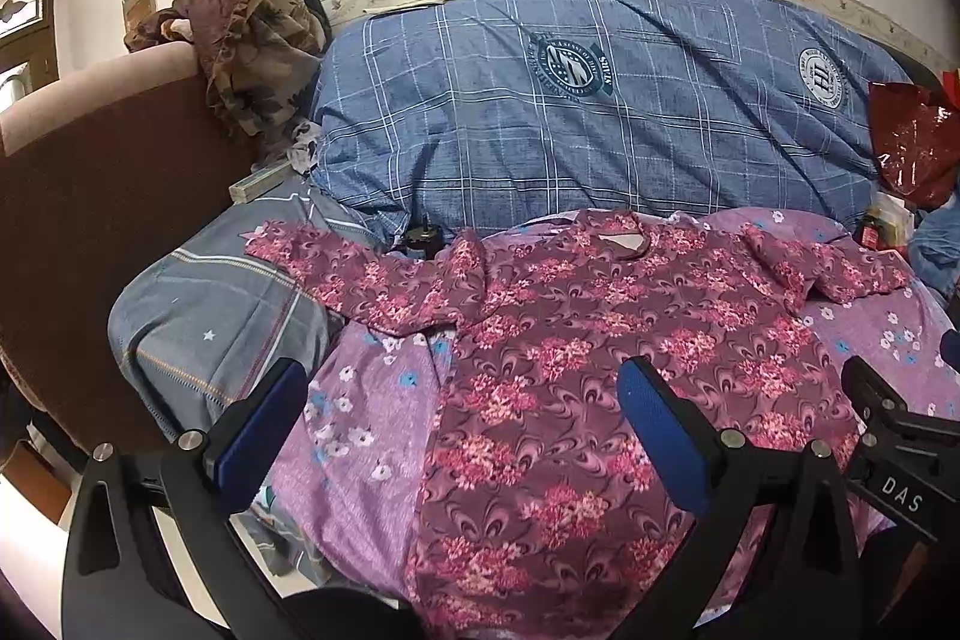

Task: Fold small clothes

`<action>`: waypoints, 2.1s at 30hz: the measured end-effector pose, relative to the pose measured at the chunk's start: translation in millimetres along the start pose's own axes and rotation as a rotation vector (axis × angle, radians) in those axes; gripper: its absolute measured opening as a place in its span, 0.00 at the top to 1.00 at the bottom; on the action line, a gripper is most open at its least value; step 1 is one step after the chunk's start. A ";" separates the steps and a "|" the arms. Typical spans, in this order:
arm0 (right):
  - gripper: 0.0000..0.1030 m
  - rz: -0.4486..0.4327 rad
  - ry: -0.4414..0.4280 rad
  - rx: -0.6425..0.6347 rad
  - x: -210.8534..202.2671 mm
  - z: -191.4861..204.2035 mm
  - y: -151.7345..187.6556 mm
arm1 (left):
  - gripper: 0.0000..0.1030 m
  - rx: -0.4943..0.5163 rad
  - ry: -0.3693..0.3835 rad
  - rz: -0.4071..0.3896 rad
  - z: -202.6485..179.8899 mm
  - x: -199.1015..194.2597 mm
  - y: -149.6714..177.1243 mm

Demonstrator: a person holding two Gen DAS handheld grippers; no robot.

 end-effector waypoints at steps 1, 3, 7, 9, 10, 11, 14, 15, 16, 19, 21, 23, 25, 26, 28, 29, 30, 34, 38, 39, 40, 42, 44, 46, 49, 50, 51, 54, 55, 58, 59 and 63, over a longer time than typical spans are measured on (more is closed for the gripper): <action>0.00 0.002 0.003 0.000 3.3 -1.3 -1.1 | 0.00 0.003 -0.001 -0.002 -3.2 4.8 -2.6; 0.00 0.009 0.011 0.000 13.1 -4.3 -3.5 | 0.00 0.005 0.001 -0.003 -8.9 12.7 -7.0; 0.00 0.028 0.040 0.002 39.2 -15.6 -10.8 | 0.00 -0.007 0.014 -0.002 -24.8 38.2 -19.7; 0.00 0.036 0.055 0.003 51.1 -21.6 -14.4 | 0.00 -0.017 0.023 0.004 -34.9 55.8 -26.5; 0.00 0.042 0.067 0.004 60.5 -26.3 -17.2 | 0.00 -0.021 0.024 0.007 -39.9 64.1 -28.6; 0.00 0.046 0.074 0.005 67.3 -29.8 -19.2 | 0.00 -0.025 0.027 0.009 -44.8 72.7 -30.9; 0.00 0.075 0.098 0.037 101.1 -50.8 -29.1 | 0.00 -0.042 0.023 0.027 -62.0 109.8 -38.6; 0.00 0.082 0.093 0.056 109.7 -57.4 -31.6 | 0.00 -0.052 0.019 0.041 -67.2 124.3 -39.8; 0.00 0.088 0.079 0.085 120.4 -66.9 -34.8 | 0.00 -0.070 0.018 0.066 -72.9 143.6 -40.2; 0.00 0.093 0.034 0.217 156.3 -113.3 -47.1 | 0.00 -0.114 -0.010 0.138 -82.6 188.9 -33.0; 0.02 0.085 0.005 0.355 181.1 -163.2 -51.5 | 0.00 -0.116 -0.030 0.171 -84.9 210.3 -23.9; 0.02 0.071 -0.019 0.528 203.4 -222.9 -47.8 | 0.00 -0.101 -0.052 0.186 -84.8 228.9 -12.0; 0.07 0.033 -0.078 0.740 219.5 -284.8 -34.6 | 0.00 -0.072 -0.083 0.213 -83.0 246.6 -3.0; 0.14 -0.006 -0.116 0.862 225.0 -313.8 -25.1 | 0.00 -0.068 -0.091 0.228 -81.5 254.4 -1.1; 0.17 -0.040 -0.162 1.060 236.1 -358.6 -3.7 | 0.00 -0.079 -0.105 0.237 -75.4 265.9 -0.3; 0.23 -0.025 -0.168 1.120 243.9 -376.1 6.2 | 0.00 -0.083 -0.115 0.235 -73.4 270.1 -1.4; 0.32 -0.018 -0.169 1.149 250.9 -389.8 12.3 | 0.00 -0.084 -0.122 0.232 -72.8 274.1 -3.2; 0.40 -0.061 -0.186 1.133 266.4 -413.5 -1.0 | 0.00 -0.062 -0.144 0.207 -76.3 285.4 -7.4; 0.79 -0.052 -0.136 1.093 290.3 -425.0 -7.1 | 0.00 -0.026 -0.141 0.201 -86.0 290.2 -5.1; 0.96 -0.032 -0.127 1.085 295.6 -424.4 -5.7 | 0.00 -0.011 -0.143 0.195 -88.5 290.0 -5.1; 0.96 -0.032 -0.130 1.086 297.6 -424.5 -5.0 | 0.00 -0.005 -0.143 0.194 -89.2 289.3 -5.3; 0.96 -0.075 -0.127 1.066 287.7 -421.0 -12.6 | 0.00 -0.013 -0.142 0.186 -86.0 287.1 -8.8; 0.97 -0.137 -0.151 0.981 264.0 -403.6 -41.1 | 0.00 -0.037 -0.150 0.178 -77.6 285.7 -13.4; 0.97 -0.208 -0.233 0.936 242.2 -381.0 -69.2 | 0.00 -0.072 -0.158 0.170 -64.5 283.5 -20.1; 0.97 -0.328 -0.425 0.847 197.2 -319.3 -118.0 | 0.00 -0.115 -0.202 0.147 -38.2 280.2 -28.1; 0.97 -0.346 -0.467 0.807 185.3 -294.5 -132.3 | 0.00 -0.122 -0.217 0.144 -30.5 280.6 -29.5; 0.97 -0.352 -0.514 0.769 177.1 -265.9 -146.3 | 0.00 -0.131 -0.232 0.143 -21.7 281.7 -30.7; 0.97 -0.306 -0.629 0.680 175.2 -186.1 -174.2 | 0.00 -0.182 -0.262 0.158 9.8 286.1 -32.9; 0.97 -0.287 -0.659 0.655 177.4 -160.0 -180.7 | 0.00 -0.205 -0.273 0.165 22.6 288.7 -33.1; 0.97 -0.212 -0.712 0.583 194.1 -75.3 -186.4 | 0.00 -0.272 -0.307 0.191 56.8 296.4 -30.8; 0.97 -0.182 -0.725 0.574 203.2 -47.8 -183.8 | 0.00 -0.291 -0.316 0.206 66.1 298.3 -28.4; 0.95 -0.082 -0.681 0.501 246.0 45.2 -151.9 | 0.00 -0.365 -0.320 0.276 97.1 307.8 -15.9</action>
Point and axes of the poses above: each gripper's, at about its wrist camera, not at the fingertips, and x roughly the way its jaws point, z to its left, y to its underside, the point moved 6 cm from there along x, roughly the way its jaws point, and after that the axes turned 10 degrees about -y, right-handed, at the moved point
